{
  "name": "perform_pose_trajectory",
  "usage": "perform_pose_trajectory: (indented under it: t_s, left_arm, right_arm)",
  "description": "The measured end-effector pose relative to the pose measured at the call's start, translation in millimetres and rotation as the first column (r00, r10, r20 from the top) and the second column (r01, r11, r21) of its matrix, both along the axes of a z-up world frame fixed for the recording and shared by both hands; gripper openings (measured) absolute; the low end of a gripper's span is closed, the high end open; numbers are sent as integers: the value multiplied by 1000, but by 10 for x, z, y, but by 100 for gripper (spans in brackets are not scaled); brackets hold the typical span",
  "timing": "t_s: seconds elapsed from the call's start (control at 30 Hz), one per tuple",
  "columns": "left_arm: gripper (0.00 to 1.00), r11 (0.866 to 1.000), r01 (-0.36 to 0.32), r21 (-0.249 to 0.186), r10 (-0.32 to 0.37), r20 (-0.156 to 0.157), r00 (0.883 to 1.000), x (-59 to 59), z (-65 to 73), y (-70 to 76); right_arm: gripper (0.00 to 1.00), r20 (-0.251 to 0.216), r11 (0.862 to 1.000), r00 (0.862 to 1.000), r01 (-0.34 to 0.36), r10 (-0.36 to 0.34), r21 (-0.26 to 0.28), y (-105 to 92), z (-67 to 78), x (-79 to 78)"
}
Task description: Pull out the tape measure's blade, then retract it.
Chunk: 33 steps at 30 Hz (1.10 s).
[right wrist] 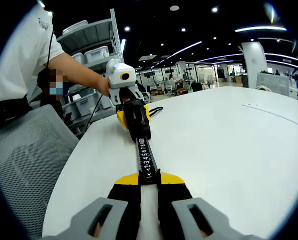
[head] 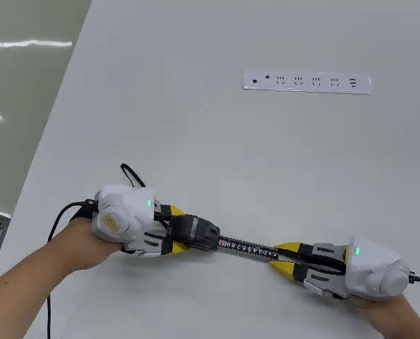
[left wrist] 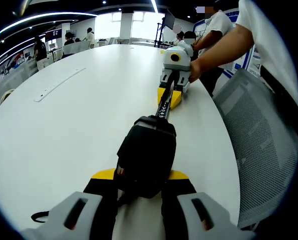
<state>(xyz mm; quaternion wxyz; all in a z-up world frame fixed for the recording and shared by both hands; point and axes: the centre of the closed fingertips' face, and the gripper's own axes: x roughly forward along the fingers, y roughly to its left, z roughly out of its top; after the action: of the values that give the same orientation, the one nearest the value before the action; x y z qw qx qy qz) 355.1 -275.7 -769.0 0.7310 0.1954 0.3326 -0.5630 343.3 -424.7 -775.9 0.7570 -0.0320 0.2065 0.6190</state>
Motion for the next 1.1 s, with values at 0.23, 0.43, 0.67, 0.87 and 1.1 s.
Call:
perform_pose_trajectory:
  t_s: [0.23, 0.43, 0.67, 0.87, 1.1]
  left_arm:
    - [29, 1000, -1, 0, 1, -2, 1000, 0, 0, 1]
    - [29, 1000, 0, 2, 0, 0, 1000, -4, -1, 0]
    - [29, 1000, 1, 3, -1, -1, 1000, -7, 0, 0]
    - [29, 1000, 1, 2, -1, -2, 1000, -5, 0, -3]
    - [29, 1000, 1, 3, -1, -3, 1000, -9, 1, -3]
  right_arm:
    - [9, -7, 1000, 1000, 10, -10, 3, -59, -4, -2]
    - [9, -4, 1000, 1000, 18, -18, 4, -119, -1, -5]
    - [9, -14, 1000, 1000, 25, -25, 7, -200, 1, -22]
    - [9, -17, 999, 999, 33, -33, 9, -256, 15, -26]
    - [8, -18, 999, 999, 37, -36, 9, -325, 10, -35]
